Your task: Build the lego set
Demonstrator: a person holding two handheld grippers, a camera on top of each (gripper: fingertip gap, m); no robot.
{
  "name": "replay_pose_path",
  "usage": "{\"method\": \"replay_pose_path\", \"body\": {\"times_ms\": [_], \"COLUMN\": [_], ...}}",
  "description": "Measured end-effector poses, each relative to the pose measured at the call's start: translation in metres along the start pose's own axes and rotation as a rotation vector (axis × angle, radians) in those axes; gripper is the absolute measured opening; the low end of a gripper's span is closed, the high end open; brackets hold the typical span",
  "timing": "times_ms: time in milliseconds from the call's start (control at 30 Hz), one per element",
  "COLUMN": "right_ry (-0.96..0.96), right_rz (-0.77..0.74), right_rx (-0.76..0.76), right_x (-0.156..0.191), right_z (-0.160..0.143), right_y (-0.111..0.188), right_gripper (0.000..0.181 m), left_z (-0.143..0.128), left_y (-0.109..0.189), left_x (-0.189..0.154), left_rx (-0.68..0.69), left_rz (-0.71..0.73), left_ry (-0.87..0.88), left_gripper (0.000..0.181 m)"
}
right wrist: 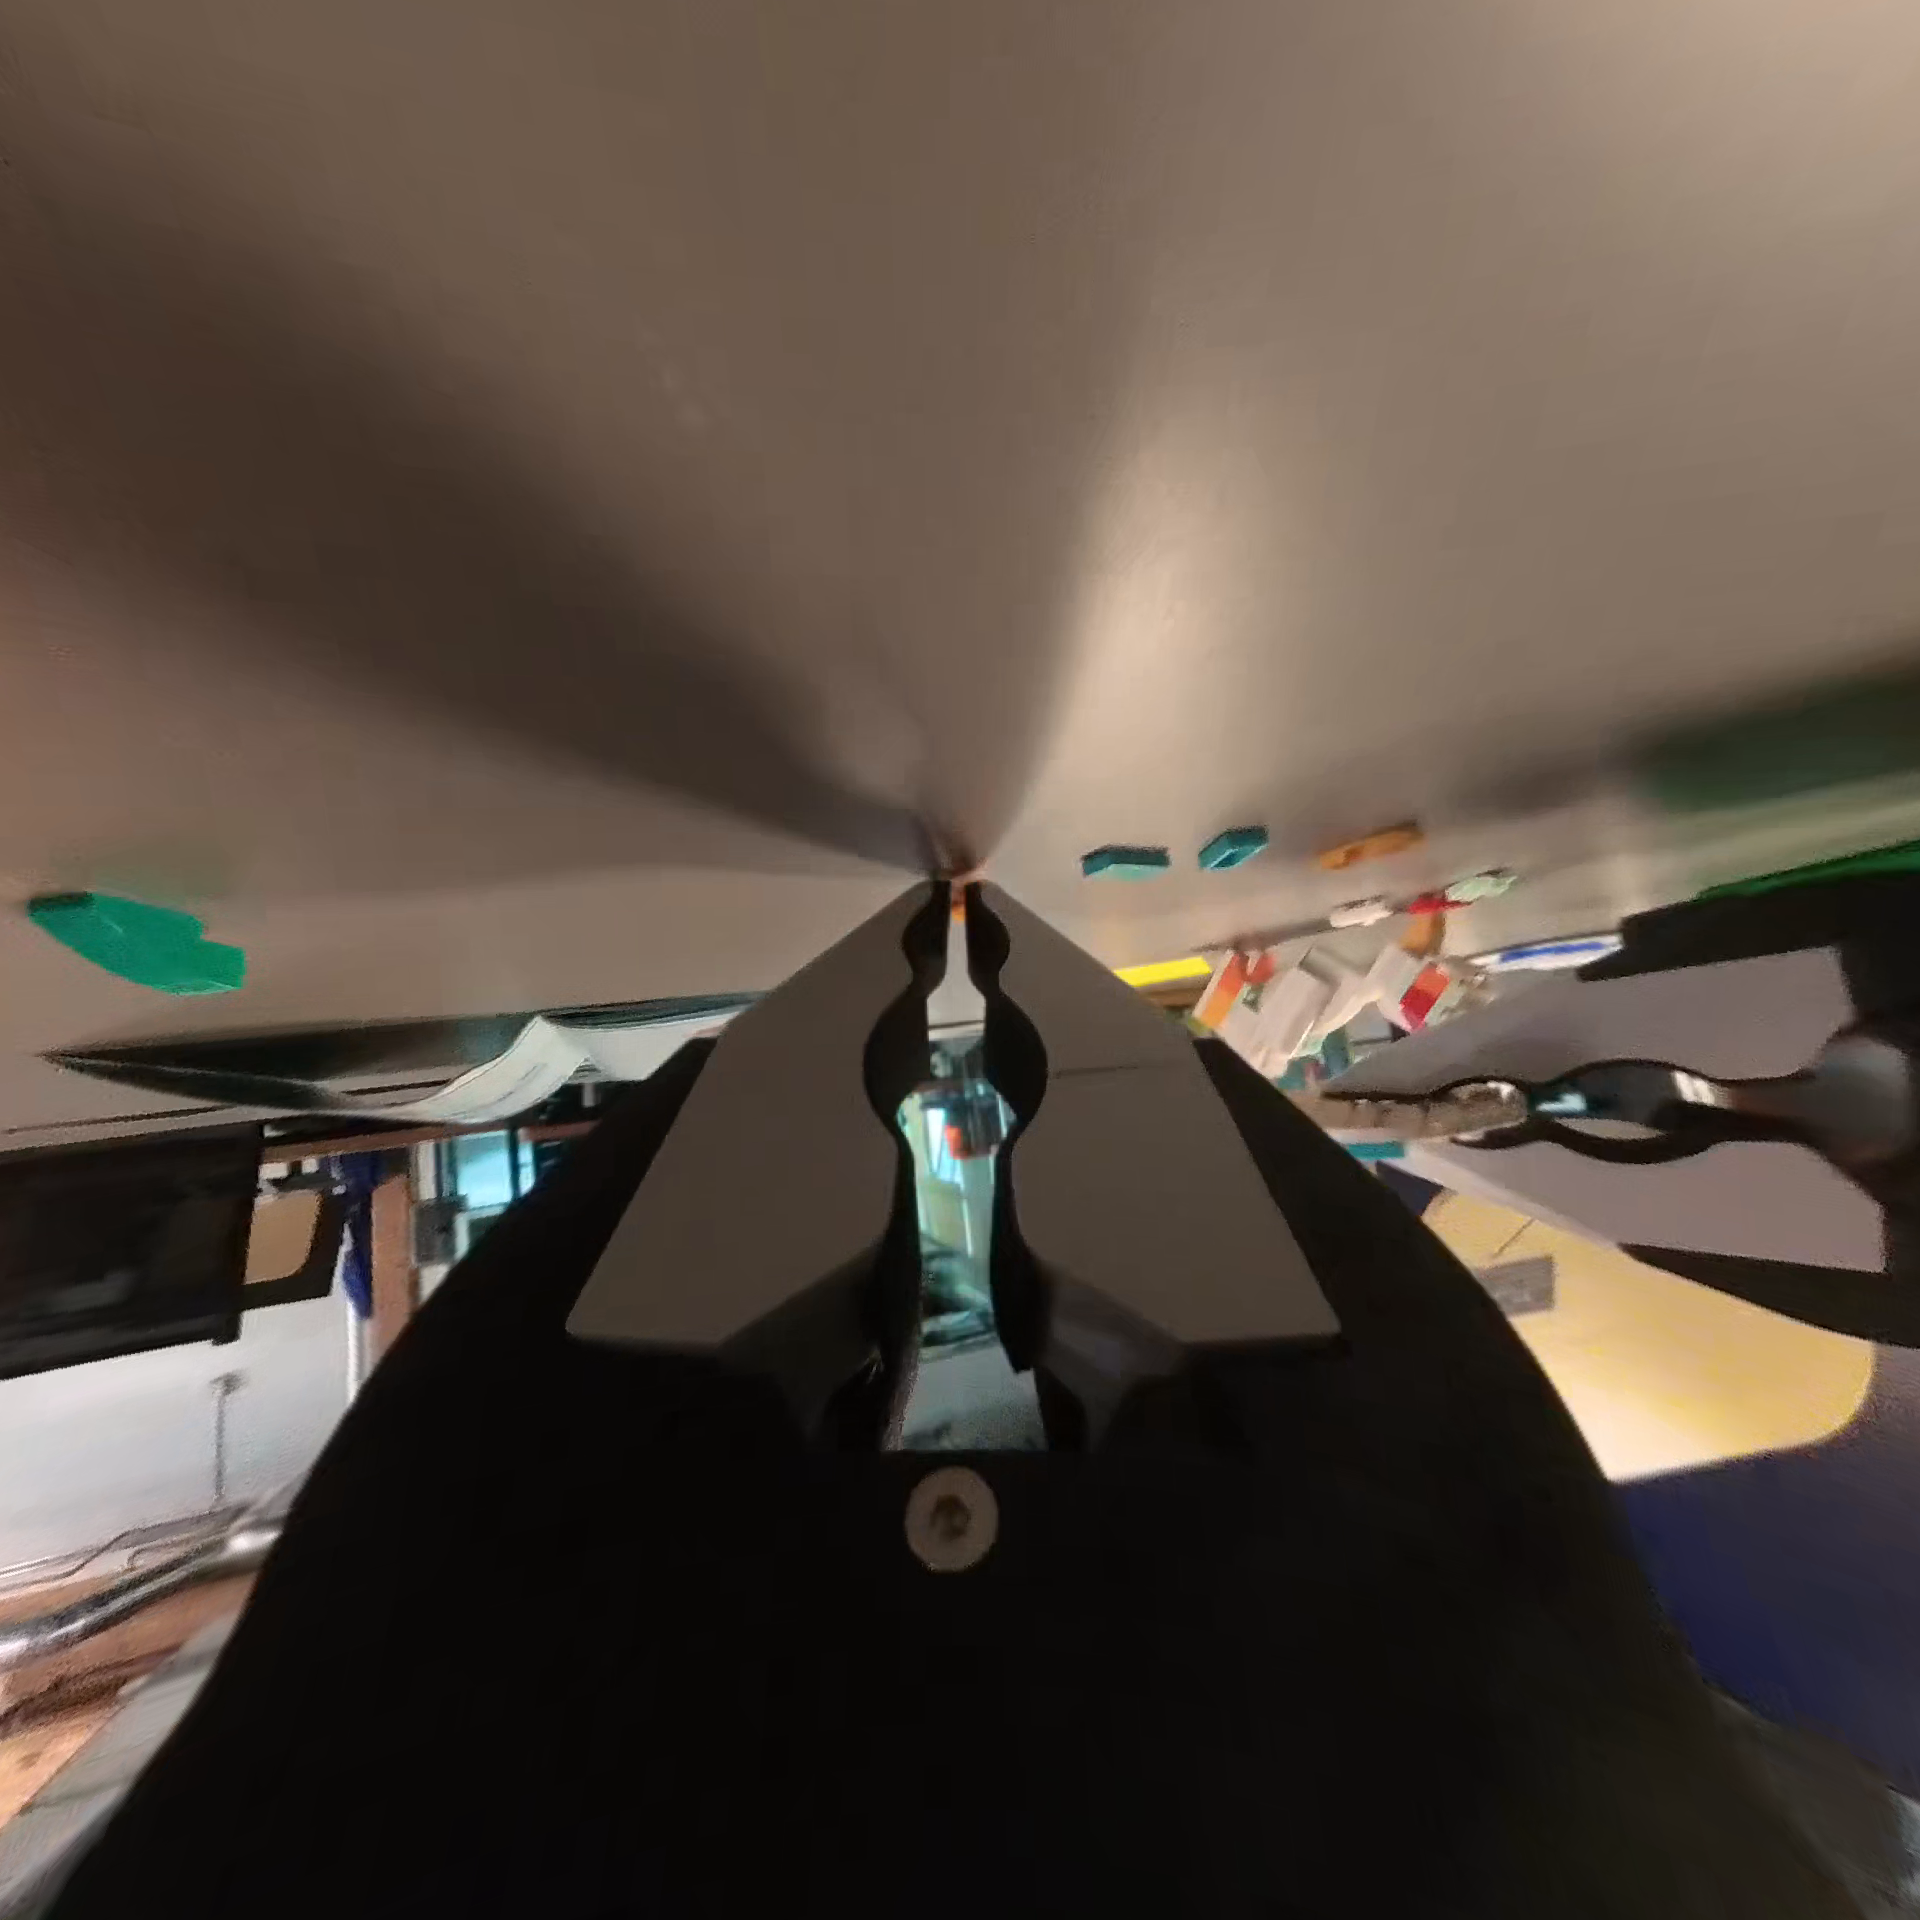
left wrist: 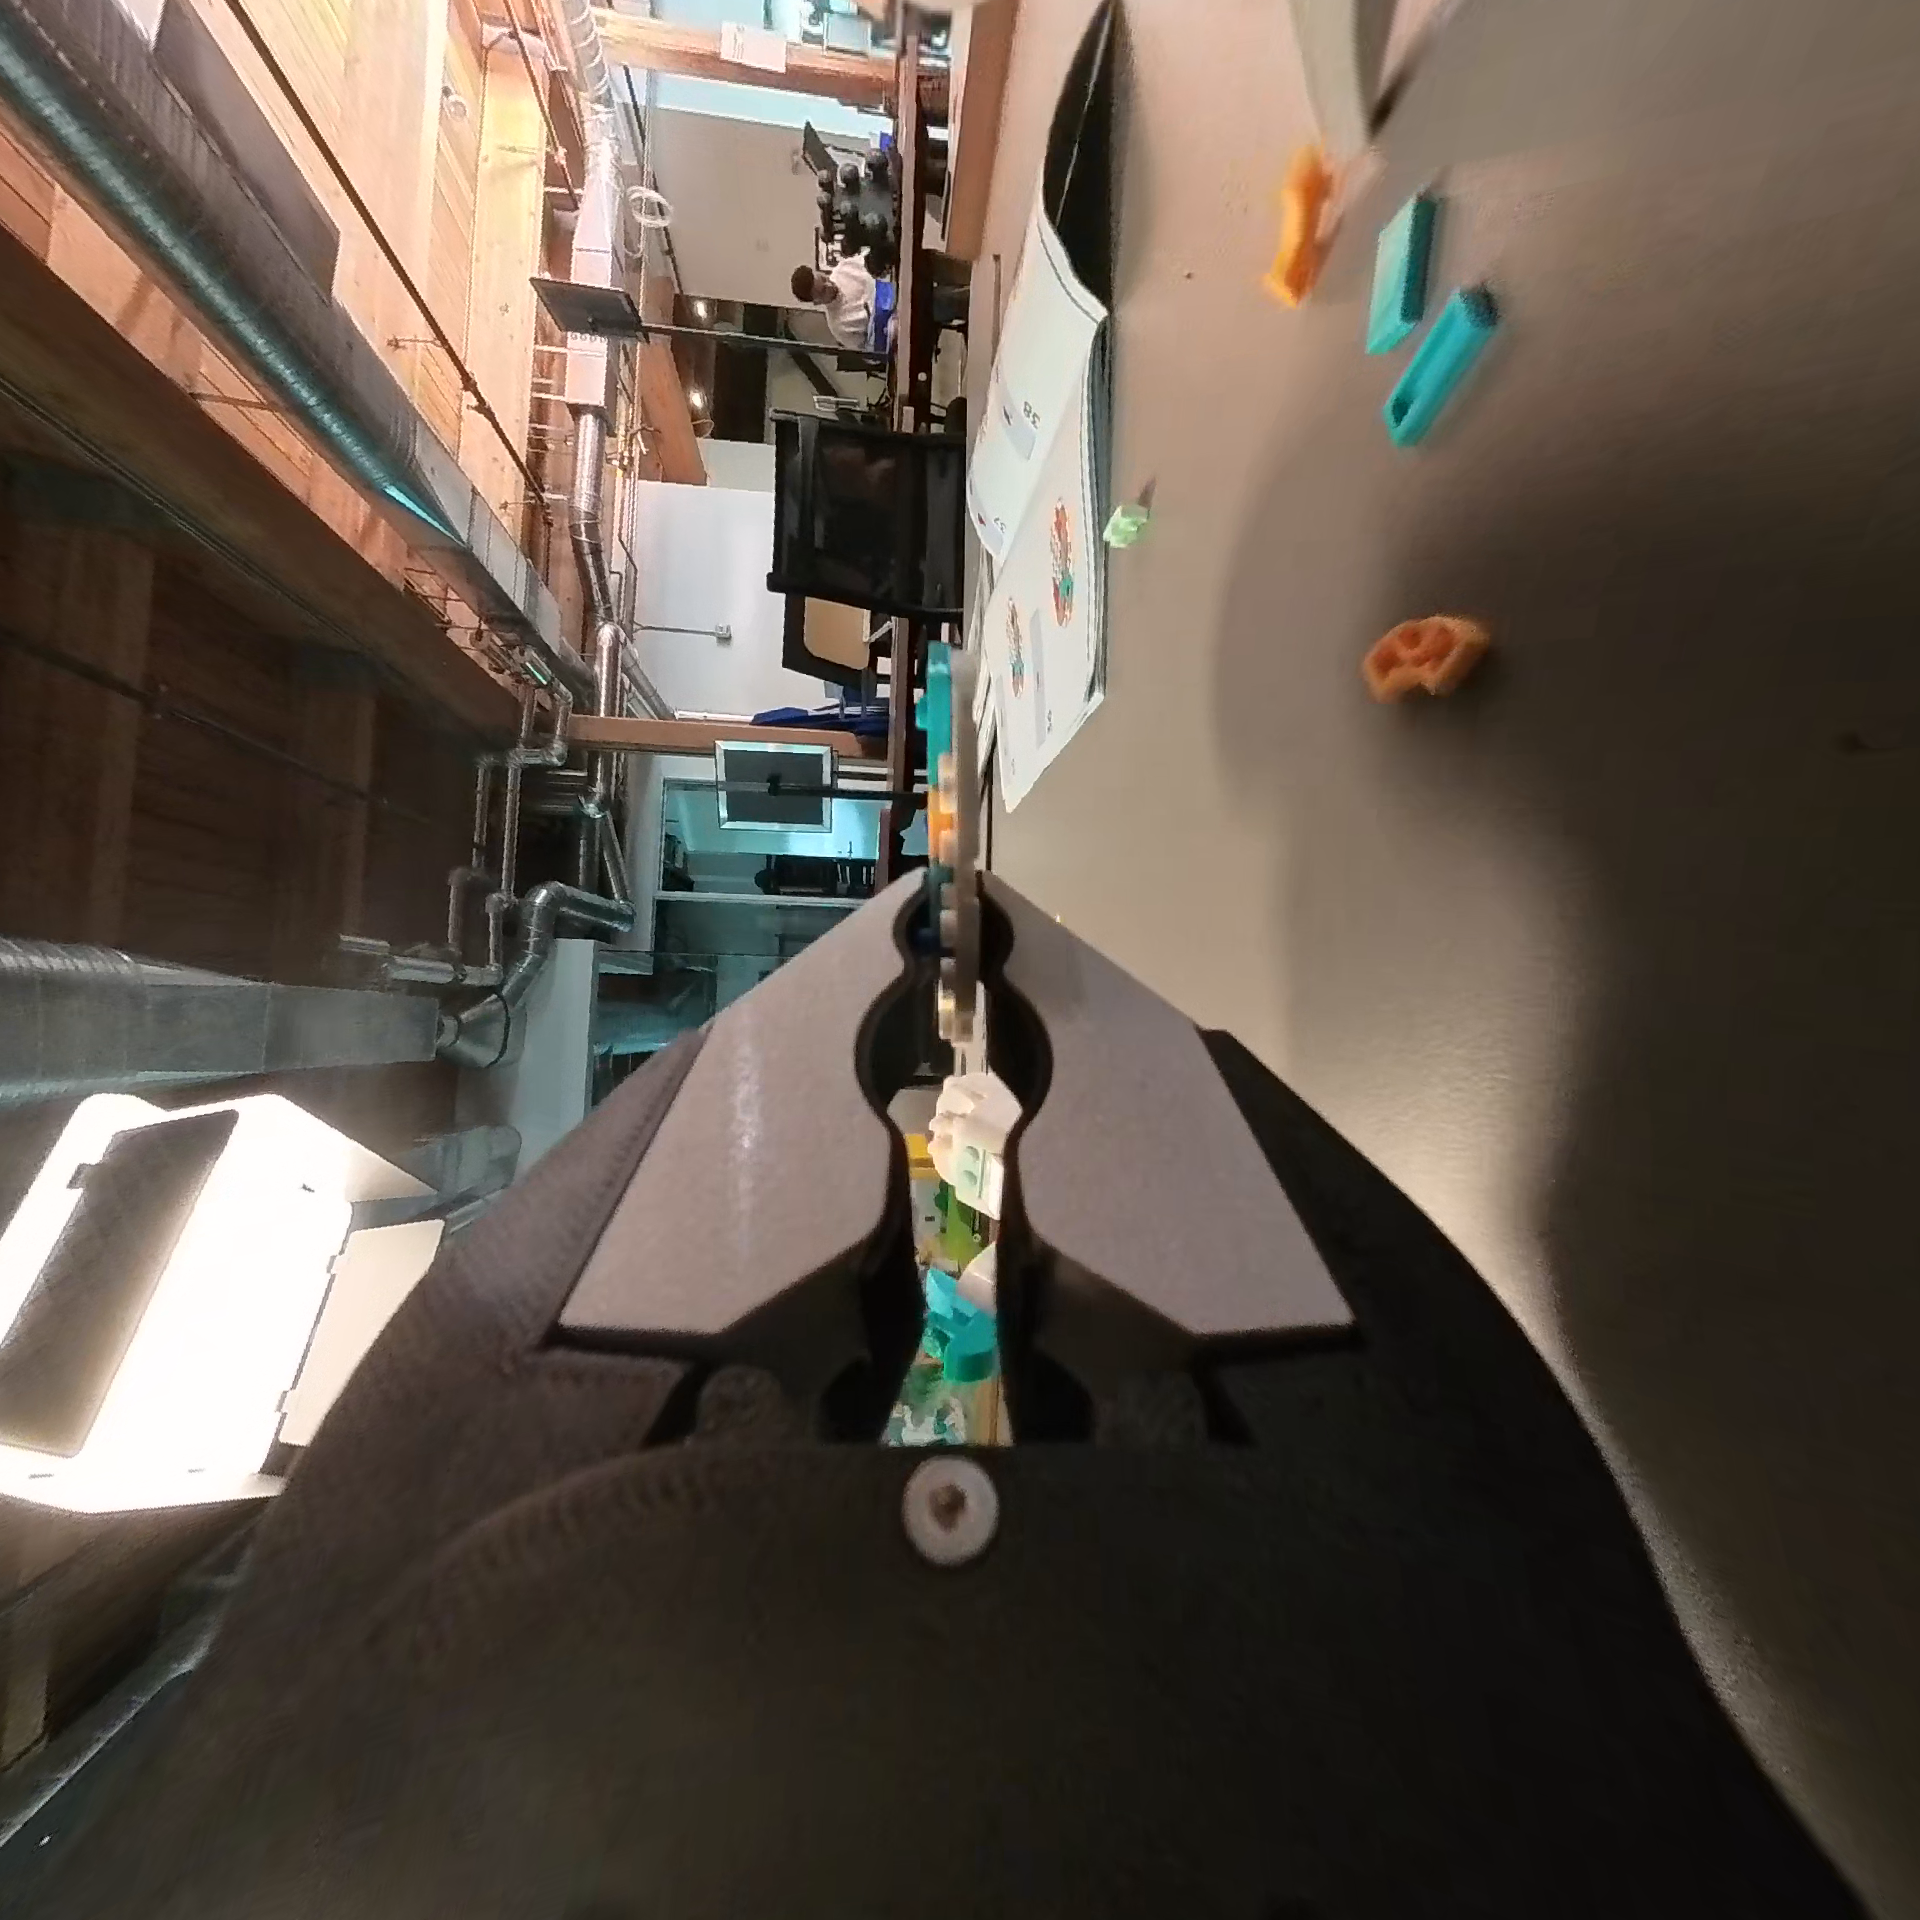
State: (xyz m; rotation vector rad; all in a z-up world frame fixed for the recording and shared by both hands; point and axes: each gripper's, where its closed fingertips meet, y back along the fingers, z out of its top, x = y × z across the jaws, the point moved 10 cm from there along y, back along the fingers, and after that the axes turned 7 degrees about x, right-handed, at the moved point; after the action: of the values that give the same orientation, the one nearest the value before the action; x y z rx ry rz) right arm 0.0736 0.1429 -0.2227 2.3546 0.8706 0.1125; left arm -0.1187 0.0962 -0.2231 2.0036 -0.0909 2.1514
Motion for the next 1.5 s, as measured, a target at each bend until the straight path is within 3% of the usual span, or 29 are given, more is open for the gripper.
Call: {"method": "replay_pose_path", "body": {"times_ms": [67, 200, 300, 367, 433, 533, 567, 633, 800, 1000, 1267, 1500], "right_ry": [0.006, -0.11, -0.359, -0.83, -1.429, -2.256, -2.436, -2.614, -2.738, -2.678, -2.672, -2.457], "right_rz": [-0.013, 0.053, 0.095, 0.176, 0.298, 0.398, 0.424, 0.456, 0.374, 0.308, 0.296, 0.198], "right_rx": [-0.008, -0.093, -0.188, -0.232, -0.319, -0.689, -0.754, -0.736, -0.583, -0.389, -0.318, -0.203], "right_x": [-0.001, -0.005, -0.009, -0.019, -0.03, -0.038, -0.037, -0.036, -0.047, -0.067, -0.071, -0.053], "right_z": [0.001, -0.002, -0.008, -0.014, -0.023, -0.028, -0.025, -0.015, -0.006, -0.008, -0.009, -0.016], "right_y": [0.002, 0.014, 0.025, 0.021, 0.012, 0.004, 0.0, -0.006, -0.012, -0.021, -0.024, -0.008], "right_gripper": [0.005, 0.027, 0.026, 0.024, 0.023, 0.011, 0.012, 0.018, 0.021, 0.021, 0.009, 0.006], "left_z": [0.0, 0.0, 0.001, 0.0, -0.002, -0.005, -0.005, -0.005, -0.004, -0.003, -0.004, -0.004], "left_y": [0.0, 0.0, 0.001, 0.002, 0.002, 0.003, 0.003, 0.003, 0.003, 0.002, 0.001, 0.002], "left_x": [0.001, 0.001, 0.003, 0.004, 0.006, 0.007, 0.007, 0.007, 0.007, 0.005, 0.004, 0.005], "left_rx": [0.005, 0.003, 0.005, 0.01, 0.018, 0.028, 0.03, 0.031, 0.026, 0.03, 0.034, 0.034], "left_rz": [0.004, 0.006, 0.014, 0.017, 0.026, 0.026, 0.026, 0.024, 0.017, 0.001, -0.008, -0.004], "left_ry": [0.003, 0.009, 0.008, 0.01, 0.012, 0.025, 0.026, 0.026, 0.024, 0.022, 0.023, 0.022], "left_gripper": [0.004, 0.003, 0.003, 0.004, 0.003, 0.003, 0.003, 0.003, 0.003, 0.003, 0.003, 0.003]}}
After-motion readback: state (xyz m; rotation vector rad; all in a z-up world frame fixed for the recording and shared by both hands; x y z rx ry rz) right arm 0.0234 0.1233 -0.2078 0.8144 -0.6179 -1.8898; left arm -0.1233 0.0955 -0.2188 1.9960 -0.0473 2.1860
